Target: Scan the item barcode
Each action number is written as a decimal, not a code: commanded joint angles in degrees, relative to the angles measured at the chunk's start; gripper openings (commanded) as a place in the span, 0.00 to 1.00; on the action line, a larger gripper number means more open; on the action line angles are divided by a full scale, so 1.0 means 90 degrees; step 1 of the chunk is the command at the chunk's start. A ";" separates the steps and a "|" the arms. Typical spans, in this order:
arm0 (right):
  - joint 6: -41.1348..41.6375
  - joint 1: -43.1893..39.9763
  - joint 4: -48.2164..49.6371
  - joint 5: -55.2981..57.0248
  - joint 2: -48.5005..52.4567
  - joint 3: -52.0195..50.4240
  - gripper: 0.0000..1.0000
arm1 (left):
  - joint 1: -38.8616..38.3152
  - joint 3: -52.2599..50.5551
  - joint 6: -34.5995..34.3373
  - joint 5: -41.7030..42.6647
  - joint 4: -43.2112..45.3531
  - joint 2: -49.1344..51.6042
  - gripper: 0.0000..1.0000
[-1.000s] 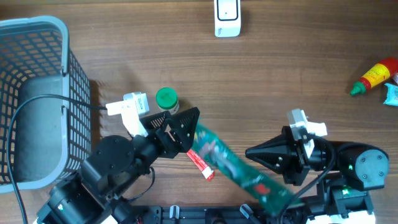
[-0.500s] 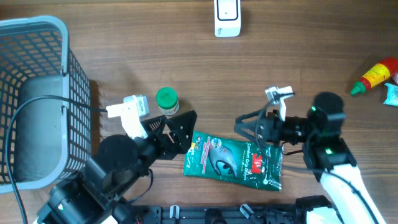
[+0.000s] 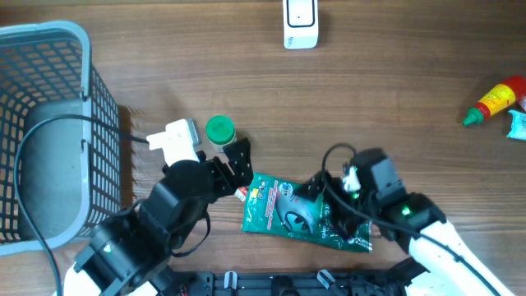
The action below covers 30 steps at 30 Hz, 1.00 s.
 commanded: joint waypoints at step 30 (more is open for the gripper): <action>0.1025 0.1724 0.0979 0.2487 0.2035 0.0112 0.04 | 0.0022 0.0058 0.0126 -0.0299 -0.0733 0.0209 1.00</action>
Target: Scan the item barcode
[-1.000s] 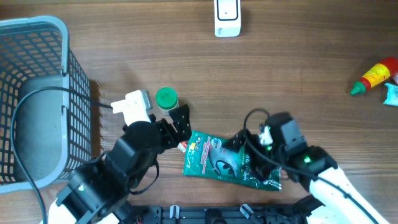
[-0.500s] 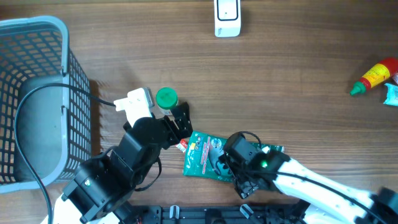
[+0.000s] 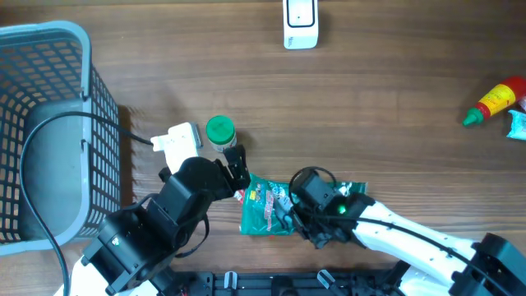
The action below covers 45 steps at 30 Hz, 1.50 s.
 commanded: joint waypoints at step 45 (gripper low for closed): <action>-1.1086 -0.1202 0.1931 -0.5146 -0.1734 0.0114 0.04 | 0.0022 0.0058 0.3150 0.3257 0.1812 0.0459 0.86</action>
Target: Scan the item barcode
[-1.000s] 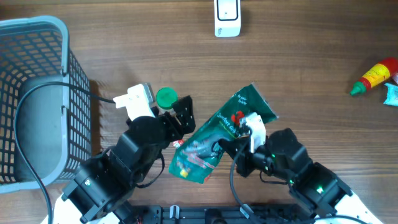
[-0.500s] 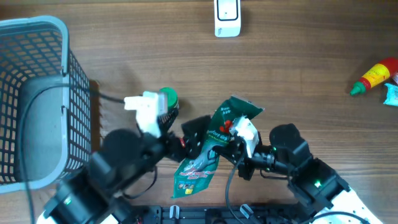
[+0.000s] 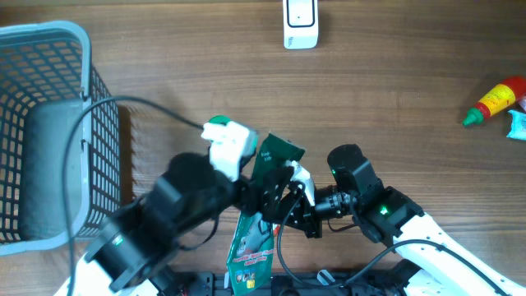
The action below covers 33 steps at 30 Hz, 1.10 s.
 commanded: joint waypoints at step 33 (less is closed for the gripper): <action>0.3696 -0.0158 -0.0389 0.2016 -0.0413 0.0090 1.00 | 0.2662 0.0053 -0.7983 -0.2225 -0.1093 0.1445 0.04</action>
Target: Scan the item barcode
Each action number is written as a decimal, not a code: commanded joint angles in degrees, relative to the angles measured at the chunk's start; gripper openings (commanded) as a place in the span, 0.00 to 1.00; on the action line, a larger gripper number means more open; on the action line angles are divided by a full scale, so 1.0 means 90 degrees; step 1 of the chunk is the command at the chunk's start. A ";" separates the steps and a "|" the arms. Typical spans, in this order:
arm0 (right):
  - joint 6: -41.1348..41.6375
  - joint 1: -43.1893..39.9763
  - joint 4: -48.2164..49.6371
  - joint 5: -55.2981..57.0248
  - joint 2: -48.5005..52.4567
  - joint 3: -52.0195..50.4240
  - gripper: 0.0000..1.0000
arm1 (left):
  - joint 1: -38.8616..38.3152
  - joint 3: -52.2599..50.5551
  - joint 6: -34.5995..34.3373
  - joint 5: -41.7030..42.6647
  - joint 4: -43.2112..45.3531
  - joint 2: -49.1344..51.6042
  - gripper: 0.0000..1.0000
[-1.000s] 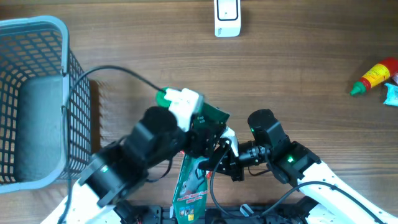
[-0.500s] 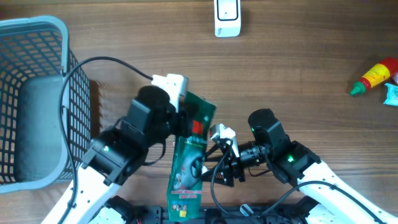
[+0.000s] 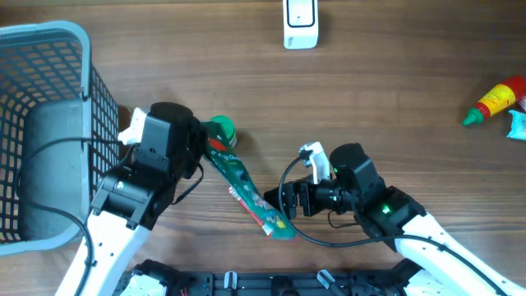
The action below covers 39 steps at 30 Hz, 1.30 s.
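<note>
The green snack packet (image 3: 246,187) is off the table and turned edge-on. It runs from beside the green-capped jar (image 3: 220,130) down to the right. My left gripper (image 3: 205,153) is shut on its upper end, the fingers mostly hidden under the wrist. My right gripper (image 3: 285,202) sits just right of the packet's lower end, and its fingers look spread and apart from it. The white barcode scanner (image 3: 300,23) stands at the far edge of the table, well away from the packet.
A blue-grey wire basket (image 3: 49,123) fills the left side, close behind my left arm. A red sauce bottle (image 3: 496,100) and a small blue wrapper (image 3: 518,123) lie at the far right. Wooden table (image 3: 370,99) lies between the arms and the scanner.
My left arm has swung left and the packet has turned from facing up to edge-on and slanted. My right gripper, then at the packet's middle, now stands off its lower end.
The packet first lay flat on the table with my left gripper at its left edge and my right at its right. Then my right arm was over the packet. Later it was raised between both grippers. Now only my left gripper holds it.
</note>
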 commanded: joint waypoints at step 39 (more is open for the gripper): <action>-0.3303 0.1923 0.0160 0.4240 0.0546 0.2144 1.00 | 0.0017 0.0078 0.2686 -0.1681 0.2113 0.1700 0.04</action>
